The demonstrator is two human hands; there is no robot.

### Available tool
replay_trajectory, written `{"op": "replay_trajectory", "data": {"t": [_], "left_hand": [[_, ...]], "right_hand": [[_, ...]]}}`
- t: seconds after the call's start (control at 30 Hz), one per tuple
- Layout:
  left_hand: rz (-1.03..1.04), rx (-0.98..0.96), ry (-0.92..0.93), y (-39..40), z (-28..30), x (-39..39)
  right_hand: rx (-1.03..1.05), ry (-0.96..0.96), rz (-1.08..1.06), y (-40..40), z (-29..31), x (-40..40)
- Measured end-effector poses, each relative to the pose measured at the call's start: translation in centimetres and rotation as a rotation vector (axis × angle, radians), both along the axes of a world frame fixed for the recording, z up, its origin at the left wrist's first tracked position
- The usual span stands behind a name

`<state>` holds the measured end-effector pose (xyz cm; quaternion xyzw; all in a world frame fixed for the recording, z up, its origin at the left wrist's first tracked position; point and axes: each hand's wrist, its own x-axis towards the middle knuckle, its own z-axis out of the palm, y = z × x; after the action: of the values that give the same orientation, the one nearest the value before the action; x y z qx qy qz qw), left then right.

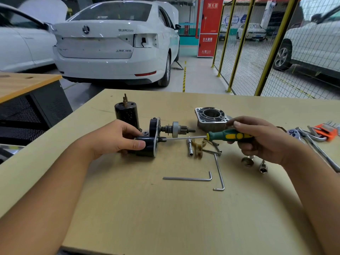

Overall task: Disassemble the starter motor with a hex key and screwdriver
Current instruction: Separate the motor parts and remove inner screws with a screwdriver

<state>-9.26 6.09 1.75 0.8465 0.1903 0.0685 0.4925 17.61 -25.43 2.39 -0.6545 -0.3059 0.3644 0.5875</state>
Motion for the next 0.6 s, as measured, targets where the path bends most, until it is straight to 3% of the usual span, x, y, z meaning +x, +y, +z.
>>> {"op": "replay_trajectory", "data": {"t": [0.23,0.43,0.6], "left_hand": [[0.004,0.008,-0.001,0.12,-0.20,0.05],[-0.012,0.008,0.006,0.26,-0.18,0.02],[-0.017,0.010,0.001,0.31,-0.28,0.08]], "right_hand": [[0.175,0.037,-0.003,0.24,-0.26,0.00],[-0.055,-0.066,-0.017,0.15,0.09,-0.21],[0.136,-0.001,-0.023,0.21,-0.20,0.16]]}}
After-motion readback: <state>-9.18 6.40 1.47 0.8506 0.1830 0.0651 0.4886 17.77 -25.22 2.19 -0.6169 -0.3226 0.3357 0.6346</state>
